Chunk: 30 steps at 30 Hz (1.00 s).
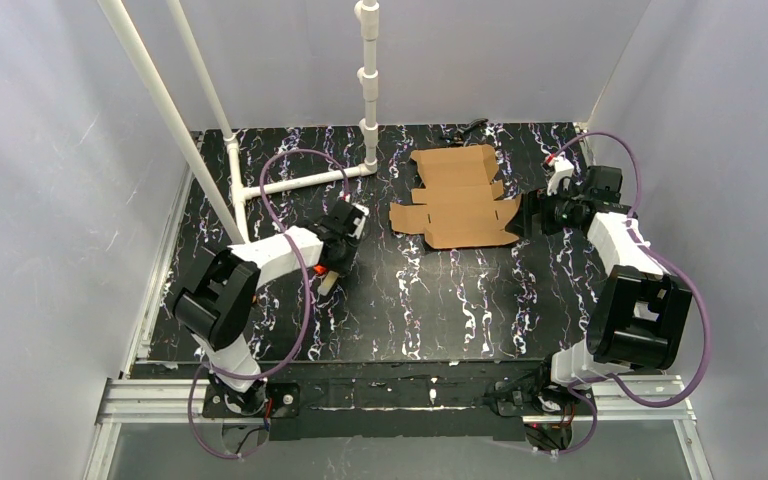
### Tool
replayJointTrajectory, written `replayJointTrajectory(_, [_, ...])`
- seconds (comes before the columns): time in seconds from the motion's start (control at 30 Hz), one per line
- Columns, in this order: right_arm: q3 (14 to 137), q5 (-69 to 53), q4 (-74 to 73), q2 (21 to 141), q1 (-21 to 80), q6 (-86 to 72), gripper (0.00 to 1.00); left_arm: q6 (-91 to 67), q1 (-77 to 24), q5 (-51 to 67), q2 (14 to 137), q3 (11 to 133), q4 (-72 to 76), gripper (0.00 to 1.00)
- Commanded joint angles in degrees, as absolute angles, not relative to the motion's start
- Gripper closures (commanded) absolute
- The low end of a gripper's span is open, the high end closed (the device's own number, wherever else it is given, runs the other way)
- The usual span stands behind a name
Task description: Fold the paper box
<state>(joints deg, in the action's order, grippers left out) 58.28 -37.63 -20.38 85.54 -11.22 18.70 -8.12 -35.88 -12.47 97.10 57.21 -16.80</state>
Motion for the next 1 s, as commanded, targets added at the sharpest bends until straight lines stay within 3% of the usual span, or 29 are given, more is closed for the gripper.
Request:
replayJointTrajectory(0.0, [60.70, -35.05, -19.86, 84.97, -11.38, 19.52, 0.00, -4.84, -32.75, -10.41, 97.70, 61.86, -19.74, 0.76])
replayJointTrajectory(0.07, [63.40, -31.29, -19.86, 87.01, -11.39, 18.39, 0.00, -4.64, -32.36, -10.36, 97.23, 62.93, -20.75, 0.73])
replayJointTrajectory(0.23, [70.72, -25.70, -20.83, 93.47, -11.36, 16.98, 0.00, -7.20, -32.34, -5.11, 88.70, 62.90, -24.83, 0.46])
replayJointTrajectory(0.33, [74.68, -25.65, -21.92, 98.26, -11.22, 15.65, 0.08, -10.90, -32.34, -0.43, 80.79, 60.31, -26.00, 0.23])
replayJointTrajectory(0.5, [78.91, -26.08, -22.50, 106.00, -10.10, 13.56, 0.19, -19.21, -32.39, 7.02, 67.45, 53.00, -24.95, 0.03])
replayJointTrajectory(0.77, [83.73, -20.31, -20.98, 113.33, -7.32, 12.17, 0.35, -34.42, -32.08, 13.76, 52.69, 39.64, -17.25, 0.02])
replayJointTrajectory(0.83, [84.70, -19.52, -20.81, 114.48, -7.15, 11.77, 0.45, -37.54, -32.10, 15.25, 51.04, 37.01, -14.59, 0.02])
replayJointTrajectory(0.97, [84.77, -19.65, -19.44, 115.19, -7.21, 11.12, 0.74, -42.34, -32.11, 16.88, 48.79, 32.90, -9.24, 0.02])
